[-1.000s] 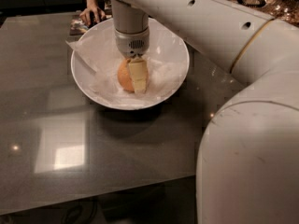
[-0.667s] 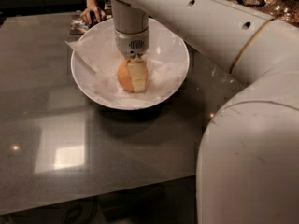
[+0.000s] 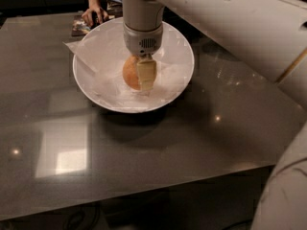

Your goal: Pick orange from white bowl

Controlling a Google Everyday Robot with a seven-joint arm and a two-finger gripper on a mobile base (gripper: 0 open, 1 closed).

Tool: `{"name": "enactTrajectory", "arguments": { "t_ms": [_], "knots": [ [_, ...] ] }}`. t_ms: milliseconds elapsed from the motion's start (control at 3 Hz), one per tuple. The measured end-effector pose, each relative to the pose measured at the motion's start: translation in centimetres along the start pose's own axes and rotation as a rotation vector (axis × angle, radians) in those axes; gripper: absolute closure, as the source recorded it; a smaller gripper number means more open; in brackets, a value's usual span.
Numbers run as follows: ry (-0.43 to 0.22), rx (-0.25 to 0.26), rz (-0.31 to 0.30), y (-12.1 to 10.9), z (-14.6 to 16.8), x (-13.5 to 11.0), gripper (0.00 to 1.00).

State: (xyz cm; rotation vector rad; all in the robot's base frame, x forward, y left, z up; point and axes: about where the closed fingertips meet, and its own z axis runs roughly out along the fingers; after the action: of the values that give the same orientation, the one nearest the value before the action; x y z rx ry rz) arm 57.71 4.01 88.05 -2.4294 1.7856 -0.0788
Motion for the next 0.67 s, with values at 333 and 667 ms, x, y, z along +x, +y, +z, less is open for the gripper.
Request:
{"name": "enactTrajectory", "arguments": {
  "t_ms": [333,667],
  "knots": [
    [-0.057,0.14,-0.04,4.5,-5.6,-0.8,1.0],
    [-0.092,0.235,-0.064,8.6,-9.5,-0.8,1.0]
  ]
}}
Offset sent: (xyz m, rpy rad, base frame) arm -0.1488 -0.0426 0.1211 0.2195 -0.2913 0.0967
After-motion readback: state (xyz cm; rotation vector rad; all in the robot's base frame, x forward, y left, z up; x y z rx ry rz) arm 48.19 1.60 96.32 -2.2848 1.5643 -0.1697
